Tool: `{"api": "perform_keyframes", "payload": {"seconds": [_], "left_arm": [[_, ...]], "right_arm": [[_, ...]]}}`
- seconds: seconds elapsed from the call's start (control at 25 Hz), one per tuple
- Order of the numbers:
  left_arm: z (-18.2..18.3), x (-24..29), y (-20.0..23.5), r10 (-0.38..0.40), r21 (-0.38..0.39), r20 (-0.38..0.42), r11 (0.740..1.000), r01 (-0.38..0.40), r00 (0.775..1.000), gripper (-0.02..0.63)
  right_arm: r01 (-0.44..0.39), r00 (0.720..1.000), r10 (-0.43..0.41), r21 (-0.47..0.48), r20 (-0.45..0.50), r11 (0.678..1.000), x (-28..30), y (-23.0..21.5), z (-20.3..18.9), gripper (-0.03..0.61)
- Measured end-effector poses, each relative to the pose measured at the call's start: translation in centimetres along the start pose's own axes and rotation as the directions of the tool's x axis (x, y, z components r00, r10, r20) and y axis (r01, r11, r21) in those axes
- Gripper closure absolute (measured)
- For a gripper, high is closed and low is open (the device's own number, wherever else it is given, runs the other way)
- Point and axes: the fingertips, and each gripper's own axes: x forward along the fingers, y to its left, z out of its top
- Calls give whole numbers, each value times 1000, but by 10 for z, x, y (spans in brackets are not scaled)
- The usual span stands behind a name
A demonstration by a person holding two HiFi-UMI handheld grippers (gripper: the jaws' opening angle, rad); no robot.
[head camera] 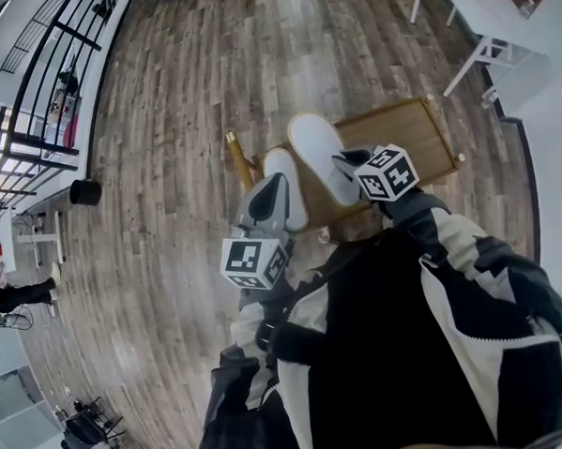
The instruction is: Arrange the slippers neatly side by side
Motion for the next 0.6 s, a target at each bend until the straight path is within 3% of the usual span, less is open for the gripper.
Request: {"api": "perform_keyframes", "payload": {"seconds": [0.44,0.6], "left_arm": [[-14,-19,15,29,-14,-21,999,-29,999,594],[-17,-28,22,53,-21,-23,998,-54,998,594]], "right_arm": [[47,995,-40,78,-88,996,58,-7,-44,551],[81,990,-62,154,-129,985,80,-16,-63,551]]}}
